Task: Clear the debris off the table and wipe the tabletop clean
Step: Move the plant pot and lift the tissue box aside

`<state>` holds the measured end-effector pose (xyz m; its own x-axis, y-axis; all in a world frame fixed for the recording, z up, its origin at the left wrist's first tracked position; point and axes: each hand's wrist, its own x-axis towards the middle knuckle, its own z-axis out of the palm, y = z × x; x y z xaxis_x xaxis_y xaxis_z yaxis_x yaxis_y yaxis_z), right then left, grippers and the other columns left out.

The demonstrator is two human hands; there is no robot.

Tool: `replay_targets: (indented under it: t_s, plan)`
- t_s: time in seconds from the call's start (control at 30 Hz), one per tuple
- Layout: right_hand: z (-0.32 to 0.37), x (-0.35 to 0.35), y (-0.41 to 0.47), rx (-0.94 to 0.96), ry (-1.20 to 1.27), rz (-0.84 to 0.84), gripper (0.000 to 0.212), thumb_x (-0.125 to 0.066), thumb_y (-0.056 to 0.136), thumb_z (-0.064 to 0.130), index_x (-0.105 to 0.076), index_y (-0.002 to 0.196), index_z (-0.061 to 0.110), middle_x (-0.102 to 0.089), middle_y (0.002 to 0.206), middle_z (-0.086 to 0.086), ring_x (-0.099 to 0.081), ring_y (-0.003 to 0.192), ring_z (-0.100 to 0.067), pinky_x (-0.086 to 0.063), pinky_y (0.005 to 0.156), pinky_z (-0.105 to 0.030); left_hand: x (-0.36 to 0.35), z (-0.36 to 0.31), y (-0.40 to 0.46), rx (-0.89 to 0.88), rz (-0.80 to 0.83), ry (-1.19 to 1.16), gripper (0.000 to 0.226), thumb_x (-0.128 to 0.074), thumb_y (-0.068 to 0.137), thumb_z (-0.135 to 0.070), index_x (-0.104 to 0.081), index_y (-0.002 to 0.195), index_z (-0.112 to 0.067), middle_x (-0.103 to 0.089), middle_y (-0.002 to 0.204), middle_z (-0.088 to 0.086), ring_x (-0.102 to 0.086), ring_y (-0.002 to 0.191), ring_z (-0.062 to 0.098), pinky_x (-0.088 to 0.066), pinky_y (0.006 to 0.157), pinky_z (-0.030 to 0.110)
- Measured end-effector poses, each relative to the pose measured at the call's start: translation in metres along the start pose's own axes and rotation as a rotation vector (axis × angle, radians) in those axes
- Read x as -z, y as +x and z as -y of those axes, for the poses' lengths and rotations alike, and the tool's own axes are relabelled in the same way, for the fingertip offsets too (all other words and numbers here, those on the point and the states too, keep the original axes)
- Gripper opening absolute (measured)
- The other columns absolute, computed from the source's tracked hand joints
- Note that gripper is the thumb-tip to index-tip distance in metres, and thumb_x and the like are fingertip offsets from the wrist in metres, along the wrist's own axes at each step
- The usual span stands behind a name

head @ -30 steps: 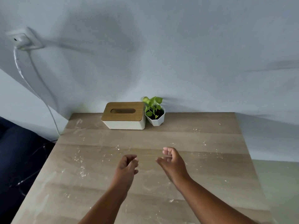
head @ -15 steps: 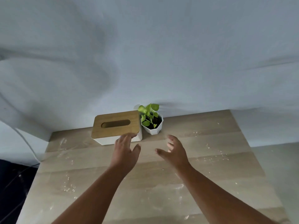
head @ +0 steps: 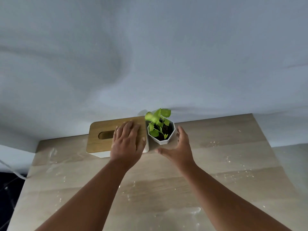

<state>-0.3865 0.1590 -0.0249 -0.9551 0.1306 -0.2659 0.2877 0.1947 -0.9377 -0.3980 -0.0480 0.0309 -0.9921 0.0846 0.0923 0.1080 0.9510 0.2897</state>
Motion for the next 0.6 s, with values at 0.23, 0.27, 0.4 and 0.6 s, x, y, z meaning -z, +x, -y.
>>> replay_targets:
  t_s: [0.23, 0.27, 0.4, 0.6]
  plan:
    - [-0.009, -0.010, 0.016, 0.123, -0.004, -0.065, 0.129, -0.097, 0.045, 0.055, -0.033, 0.154, 0.030, -0.044, 0.146, 0.015, -0.051, 0.137, -0.009, -0.048, 0.113, -0.038, -0.023, 0.003, 0.003, -0.051, -0.210, 0.095, 0.058, -0.048, 0.089, -0.039, -0.064, 0.136, -0.010, -0.056, 0.147, 0.014, -0.049, 0.139, 0.036, -0.034, 0.118, 0.057]
    - [-0.011, -0.012, 0.019, 0.150, 0.013, -0.062, 0.124, -0.100, 0.046, 0.050, -0.038, 0.152, 0.029, -0.050, 0.144, 0.012, -0.053, 0.135, -0.009, -0.050, 0.111, -0.039, -0.025, 0.004, 0.003, -0.061, -0.239, 0.103, 0.057, -0.048, 0.089, -0.039, -0.065, 0.135, -0.010, -0.057, 0.146, 0.014, -0.050, 0.139, 0.036, -0.035, 0.118, 0.057]
    - [-0.012, -0.020, 0.030, 0.215, 0.077, -0.087, 0.103, -0.104, 0.053, 0.034, -0.051, 0.142, 0.029, -0.062, 0.134, 0.011, -0.062, 0.127, -0.012, -0.054, 0.105, -0.035, -0.029, 0.004, 0.004, -0.089, -0.290, 0.118, 0.056, -0.048, 0.090, -0.038, -0.066, 0.134, -0.009, -0.058, 0.145, 0.016, -0.052, 0.138, 0.038, -0.037, 0.116, 0.058]
    - [-0.010, -0.024, 0.030, 0.232, 0.076, -0.137, 0.098, -0.102, 0.055, 0.033, -0.053, 0.139, 0.021, -0.064, 0.130, 0.009, -0.062, 0.123, -0.008, -0.054, 0.100, -0.024, -0.029, 0.005, 0.003, -0.092, -0.281, 0.137, 0.056, -0.048, 0.090, -0.038, -0.066, 0.134, -0.008, -0.058, 0.146, 0.016, -0.052, 0.138, 0.039, -0.036, 0.116, 0.058]
